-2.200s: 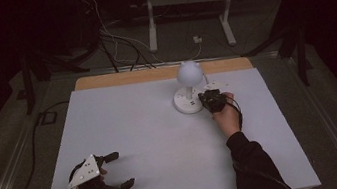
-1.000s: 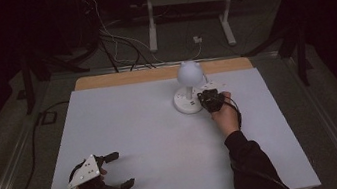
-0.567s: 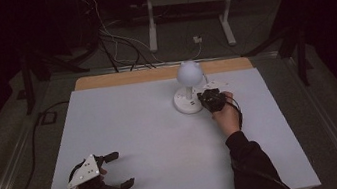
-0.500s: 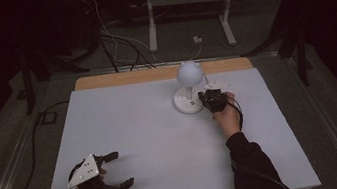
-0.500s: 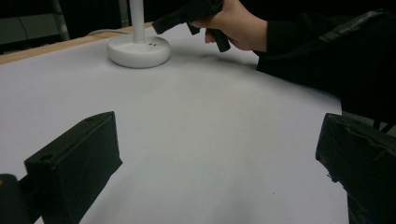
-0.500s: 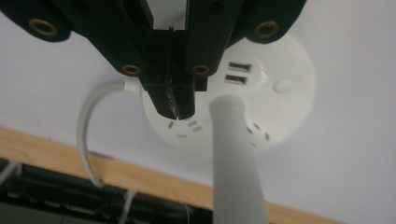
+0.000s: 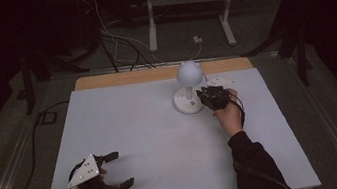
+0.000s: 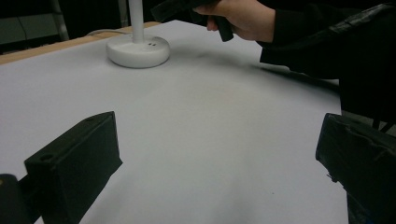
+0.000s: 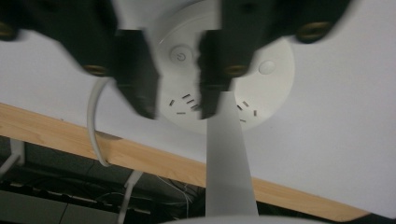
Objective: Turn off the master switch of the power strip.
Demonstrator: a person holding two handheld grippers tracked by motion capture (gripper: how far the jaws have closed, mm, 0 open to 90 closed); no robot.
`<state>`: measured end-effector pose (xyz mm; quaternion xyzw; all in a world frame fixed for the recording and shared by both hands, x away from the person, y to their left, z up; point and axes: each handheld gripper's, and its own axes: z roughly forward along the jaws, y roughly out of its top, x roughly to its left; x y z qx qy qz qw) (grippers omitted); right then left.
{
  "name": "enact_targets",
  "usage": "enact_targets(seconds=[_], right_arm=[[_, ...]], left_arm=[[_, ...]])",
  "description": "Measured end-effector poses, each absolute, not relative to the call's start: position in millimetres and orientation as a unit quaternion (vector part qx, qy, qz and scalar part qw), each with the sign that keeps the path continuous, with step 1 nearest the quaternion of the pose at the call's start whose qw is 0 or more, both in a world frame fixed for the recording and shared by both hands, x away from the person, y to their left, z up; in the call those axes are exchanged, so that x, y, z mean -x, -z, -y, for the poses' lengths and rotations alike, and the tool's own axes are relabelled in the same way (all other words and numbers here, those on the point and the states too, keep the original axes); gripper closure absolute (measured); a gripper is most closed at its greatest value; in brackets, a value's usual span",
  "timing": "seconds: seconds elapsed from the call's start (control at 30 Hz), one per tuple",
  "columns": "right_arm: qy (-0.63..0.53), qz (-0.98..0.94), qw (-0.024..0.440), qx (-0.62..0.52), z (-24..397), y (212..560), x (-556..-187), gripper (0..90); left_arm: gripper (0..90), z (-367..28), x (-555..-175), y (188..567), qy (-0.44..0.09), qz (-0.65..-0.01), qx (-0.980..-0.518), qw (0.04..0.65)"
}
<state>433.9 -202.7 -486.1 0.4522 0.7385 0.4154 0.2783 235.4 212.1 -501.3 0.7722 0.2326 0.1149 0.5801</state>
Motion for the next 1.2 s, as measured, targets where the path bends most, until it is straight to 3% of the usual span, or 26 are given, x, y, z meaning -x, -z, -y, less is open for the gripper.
enact_targets(seconds=[0.43, 1.0, 1.2], right_arm=[[-0.439, -0.73, 0.244, -0.463, 215, 476, -425, 1.4], [-0.483, -0.753, 0.186, -0.407, 216, 468, -384, 0.0], [-0.477, -0.762, 0.188, -0.395, 219, 471, -367, 0.0]], left_arm=[[0.3, -212, -235, 501, -0.116, -0.233, -0.772, 0.579], [0.3, -212, -234, 501, -0.118, -0.231, -0.773, 0.579], [0.3, -212, -235, 501, -0.116, -0.231, -0.772, 0.58]])
